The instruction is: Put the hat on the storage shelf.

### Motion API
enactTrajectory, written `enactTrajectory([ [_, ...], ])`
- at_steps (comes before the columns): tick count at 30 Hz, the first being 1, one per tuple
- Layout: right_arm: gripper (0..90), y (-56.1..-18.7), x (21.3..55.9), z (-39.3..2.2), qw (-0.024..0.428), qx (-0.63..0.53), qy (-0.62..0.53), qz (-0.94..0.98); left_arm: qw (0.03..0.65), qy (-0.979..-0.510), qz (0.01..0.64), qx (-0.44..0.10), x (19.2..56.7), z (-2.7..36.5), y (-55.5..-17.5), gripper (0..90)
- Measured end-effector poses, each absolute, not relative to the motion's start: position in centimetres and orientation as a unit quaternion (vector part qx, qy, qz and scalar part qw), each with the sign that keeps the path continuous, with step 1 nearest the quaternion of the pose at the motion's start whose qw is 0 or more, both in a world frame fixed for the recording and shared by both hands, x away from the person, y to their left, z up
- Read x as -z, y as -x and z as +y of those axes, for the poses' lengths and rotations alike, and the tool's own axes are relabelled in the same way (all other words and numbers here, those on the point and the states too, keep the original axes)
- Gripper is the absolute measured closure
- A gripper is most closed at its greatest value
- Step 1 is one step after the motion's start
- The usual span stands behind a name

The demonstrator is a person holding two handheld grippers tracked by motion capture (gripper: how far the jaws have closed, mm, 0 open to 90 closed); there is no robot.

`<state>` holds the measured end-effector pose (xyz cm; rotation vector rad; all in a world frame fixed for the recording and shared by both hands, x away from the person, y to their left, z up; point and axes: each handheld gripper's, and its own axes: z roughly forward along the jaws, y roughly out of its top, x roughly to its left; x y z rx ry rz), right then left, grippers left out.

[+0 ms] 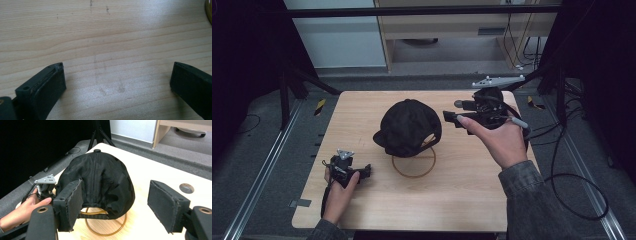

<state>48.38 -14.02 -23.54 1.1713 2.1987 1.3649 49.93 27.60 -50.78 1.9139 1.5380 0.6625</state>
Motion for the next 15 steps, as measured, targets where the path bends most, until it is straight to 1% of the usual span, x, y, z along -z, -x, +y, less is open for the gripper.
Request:
enactTrajectory([
  [15, 26.1, -47.4, 23.4, -16.2, 0.159, -0.478, -0.417, 0.757, 0.296, -0.719, 0.578, -0.250, 50.8, 27.6, -49.9, 0.0],
])
